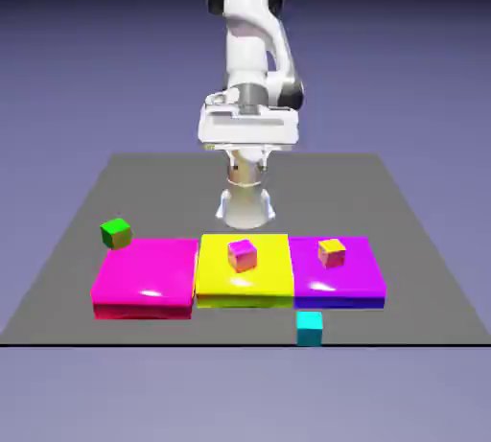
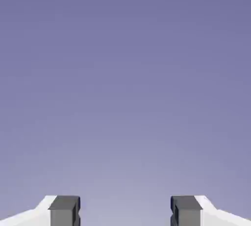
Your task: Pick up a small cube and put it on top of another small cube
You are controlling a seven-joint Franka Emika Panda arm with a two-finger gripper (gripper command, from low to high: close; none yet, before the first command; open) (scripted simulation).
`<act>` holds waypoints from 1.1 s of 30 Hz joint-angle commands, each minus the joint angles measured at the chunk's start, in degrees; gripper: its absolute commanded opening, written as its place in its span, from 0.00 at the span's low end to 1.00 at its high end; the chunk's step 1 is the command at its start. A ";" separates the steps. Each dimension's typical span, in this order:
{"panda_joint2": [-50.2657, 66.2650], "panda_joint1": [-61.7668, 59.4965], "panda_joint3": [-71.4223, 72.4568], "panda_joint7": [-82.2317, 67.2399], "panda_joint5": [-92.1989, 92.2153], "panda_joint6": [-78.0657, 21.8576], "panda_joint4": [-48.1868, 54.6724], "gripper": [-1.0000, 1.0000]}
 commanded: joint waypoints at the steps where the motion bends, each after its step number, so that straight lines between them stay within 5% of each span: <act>1: 2.08 -0.27 0.75 1.32 -0.73 -0.77 1.18 0.50; 26: 53.22 -7.00 19.18 33.88 -18.67 -19.80 30.10 0.50; 32: 63.25 -1.98 12.83 38.11 -24.24 -12.85 33.32 0.50; 33: 63.25 -1.98 12.83 38.11 -24.24 -12.85 33.32 0.00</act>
